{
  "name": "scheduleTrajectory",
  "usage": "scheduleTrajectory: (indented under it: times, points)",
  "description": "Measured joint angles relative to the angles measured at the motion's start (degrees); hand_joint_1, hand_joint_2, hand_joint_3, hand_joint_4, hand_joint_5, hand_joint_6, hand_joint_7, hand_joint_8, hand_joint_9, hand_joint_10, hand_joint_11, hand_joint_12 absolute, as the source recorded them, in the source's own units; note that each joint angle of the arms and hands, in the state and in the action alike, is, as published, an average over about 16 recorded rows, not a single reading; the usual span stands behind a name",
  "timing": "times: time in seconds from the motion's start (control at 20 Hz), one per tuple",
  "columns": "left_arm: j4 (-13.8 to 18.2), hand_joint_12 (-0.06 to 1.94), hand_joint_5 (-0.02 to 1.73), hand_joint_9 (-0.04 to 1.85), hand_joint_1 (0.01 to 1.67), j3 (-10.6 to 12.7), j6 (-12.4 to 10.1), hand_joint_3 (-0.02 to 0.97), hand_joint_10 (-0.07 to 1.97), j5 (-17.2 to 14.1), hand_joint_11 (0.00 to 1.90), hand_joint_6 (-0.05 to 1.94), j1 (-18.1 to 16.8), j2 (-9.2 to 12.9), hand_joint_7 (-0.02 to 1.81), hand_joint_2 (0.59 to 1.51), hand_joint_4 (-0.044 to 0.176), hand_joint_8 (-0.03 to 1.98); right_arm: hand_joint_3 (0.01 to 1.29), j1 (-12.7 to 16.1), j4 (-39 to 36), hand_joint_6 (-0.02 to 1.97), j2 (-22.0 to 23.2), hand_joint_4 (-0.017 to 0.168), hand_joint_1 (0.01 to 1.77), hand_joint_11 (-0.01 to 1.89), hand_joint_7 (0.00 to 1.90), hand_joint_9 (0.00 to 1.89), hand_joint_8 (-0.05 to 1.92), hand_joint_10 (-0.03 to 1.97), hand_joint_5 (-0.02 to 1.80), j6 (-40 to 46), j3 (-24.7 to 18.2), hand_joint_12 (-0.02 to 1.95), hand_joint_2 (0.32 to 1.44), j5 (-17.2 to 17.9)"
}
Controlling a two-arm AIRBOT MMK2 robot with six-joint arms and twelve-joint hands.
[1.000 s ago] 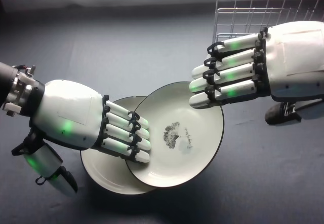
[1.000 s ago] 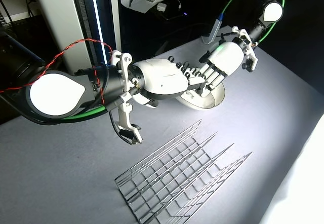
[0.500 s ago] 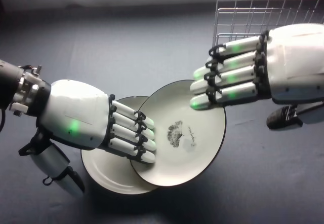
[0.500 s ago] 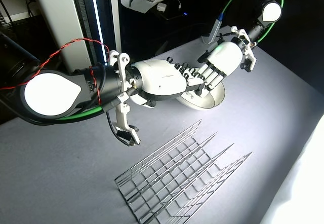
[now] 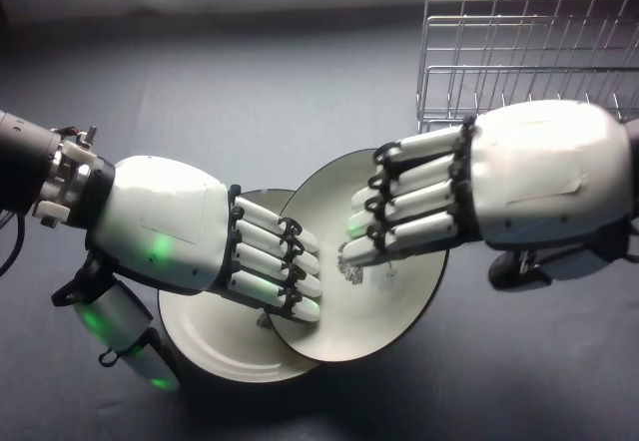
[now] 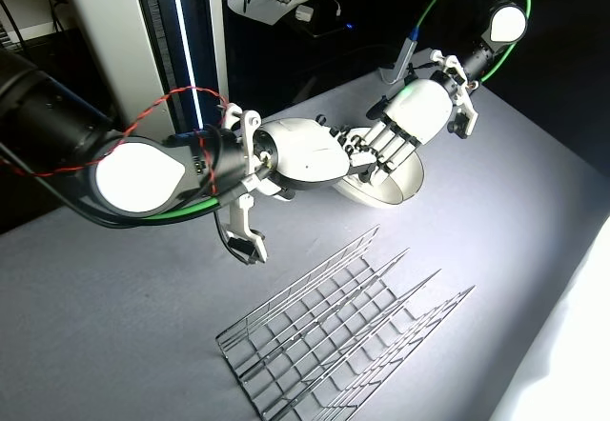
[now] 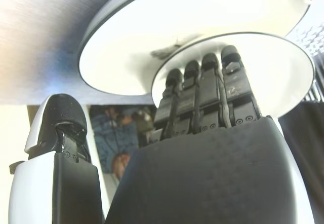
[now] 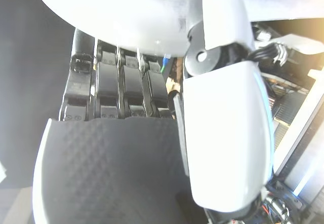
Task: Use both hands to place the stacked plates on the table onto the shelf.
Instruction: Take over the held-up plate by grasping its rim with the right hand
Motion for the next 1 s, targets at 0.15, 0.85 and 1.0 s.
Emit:
scheduleTrajectory:
  times: [0.15, 0.85, 1.0]
  points:
    - [-0.08, 0.01, 0.04, 0.02, 0.29, -0.05, -0.06, 0.011, 0.01, 0.04, 0.02, 0.02, -0.11, -0.08, 0.03, 1.17, -0.002, 0.02, 0.02, -0.34, 0.08, 0.03, -1.89, 0.005, 1.26, 0.02, 0.25, 0.28, 0.02, 0.01, 0.24, -0.04, 0.94, 1.02, 0.95, -1.01]
    - [-0.23, 0.01, 0.04, 0.02, 0.3, -0.01, -0.13, 0.01, 0.01, 0.05, 0.02, 0.01, -0.34, -0.21, 0.02, 1.168, -0.001, 0.01, 0.02, -0.25, 1.14, 0.19, -8.14, 0.003, 1.24, 0.41, 0.66, 0.69, 0.09, 0.04, 0.64, -0.36, 6.6, 0.93, 0.97, -1.83]
    - [-0.27, 0.01, 0.03, 0.02, 0.3, -0.01, -0.32, 0.01, 0.01, 0.03, 0.02, 0.01, -0.52, -0.11, 0.02, 1.166, -0.001, 0.01, 0.01, 0.09, 1.5, 0.31, -8.72, 0.002, 1.24, 0.6, 0.81, 0.84, 0.13, 0.13, 0.77, -0.44, 7.15, 0.92, 0.96, -1.25]
